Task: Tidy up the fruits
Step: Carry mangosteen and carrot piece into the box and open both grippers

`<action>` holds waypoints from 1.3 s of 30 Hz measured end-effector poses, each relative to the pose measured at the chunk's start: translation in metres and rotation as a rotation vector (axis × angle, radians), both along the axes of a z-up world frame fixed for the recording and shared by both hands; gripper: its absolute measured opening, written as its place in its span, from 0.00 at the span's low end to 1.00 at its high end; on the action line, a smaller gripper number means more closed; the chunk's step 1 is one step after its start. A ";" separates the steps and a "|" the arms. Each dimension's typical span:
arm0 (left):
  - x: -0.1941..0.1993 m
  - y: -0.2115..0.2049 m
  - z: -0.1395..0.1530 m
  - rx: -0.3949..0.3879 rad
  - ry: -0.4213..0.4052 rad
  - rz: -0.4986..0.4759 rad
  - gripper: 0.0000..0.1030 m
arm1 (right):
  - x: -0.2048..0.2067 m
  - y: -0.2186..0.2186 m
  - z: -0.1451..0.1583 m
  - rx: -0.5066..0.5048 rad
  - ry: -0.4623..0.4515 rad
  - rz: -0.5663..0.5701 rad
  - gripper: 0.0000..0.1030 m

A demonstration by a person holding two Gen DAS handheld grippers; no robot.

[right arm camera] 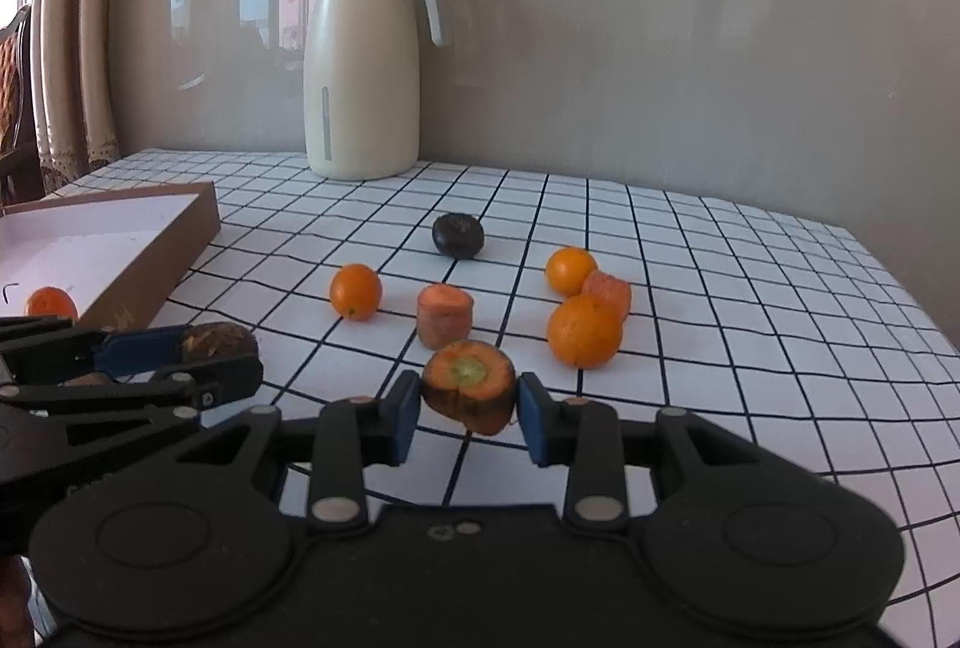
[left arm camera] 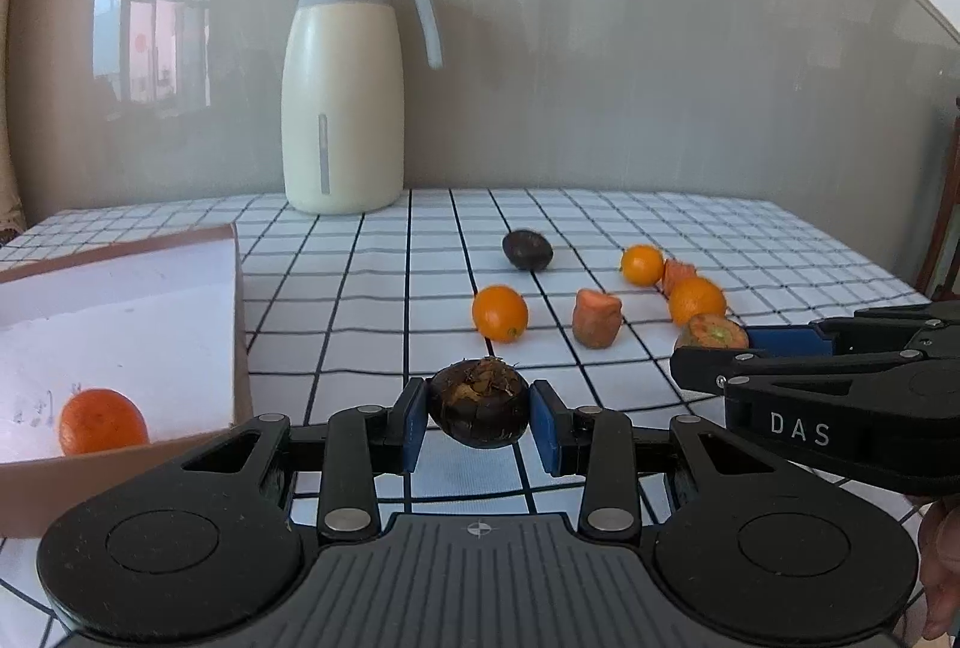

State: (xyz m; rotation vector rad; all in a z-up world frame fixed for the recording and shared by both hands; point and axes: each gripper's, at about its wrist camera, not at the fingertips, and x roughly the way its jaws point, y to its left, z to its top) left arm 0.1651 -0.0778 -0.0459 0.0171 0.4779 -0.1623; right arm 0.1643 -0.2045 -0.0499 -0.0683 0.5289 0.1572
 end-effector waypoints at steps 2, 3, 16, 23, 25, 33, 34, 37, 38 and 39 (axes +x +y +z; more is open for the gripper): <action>-0.004 0.002 0.005 0.002 -0.015 -0.001 0.36 | -0.003 0.000 0.004 0.001 -0.010 -0.001 0.26; -0.007 0.003 0.007 0.004 -0.022 -0.002 0.36 | -0.005 0.000 0.005 0.001 -0.015 -0.001 0.26; -0.039 0.032 0.044 0.029 -0.115 0.026 0.36 | -0.027 0.021 0.034 0.015 -0.096 0.047 0.26; -0.054 0.059 0.058 0.046 -0.158 0.074 0.36 | -0.036 0.037 0.047 0.028 -0.146 0.101 0.26; -0.057 0.069 0.060 0.047 -0.166 0.094 0.36 | -0.039 0.044 0.051 0.040 -0.163 0.130 0.26; -0.062 0.101 0.063 0.050 -0.172 0.162 0.36 | -0.046 0.077 0.060 0.045 -0.203 0.214 0.26; -0.063 0.104 0.064 0.051 -0.178 0.171 0.36 | -0.046 0.081 0.061 0.047 -0.204 0.220 0.26; -0.066 0.116 0.063 0.051 -0.176 0.196 0.36 | -0.045 0.094 0.062 0.050 -0.207 0.243 0.26; -0.067 0.120 0.064 0.050 -0.178 0.205 0.36 | -0.045 0.098 0.062 0.050 -0.207 0.250 0.26; -0.067 0.124 0.064 0.049 -0.180 0.215 0.36 | -0.045 0.103 0.062 0.050 -0.206 0.257 0.26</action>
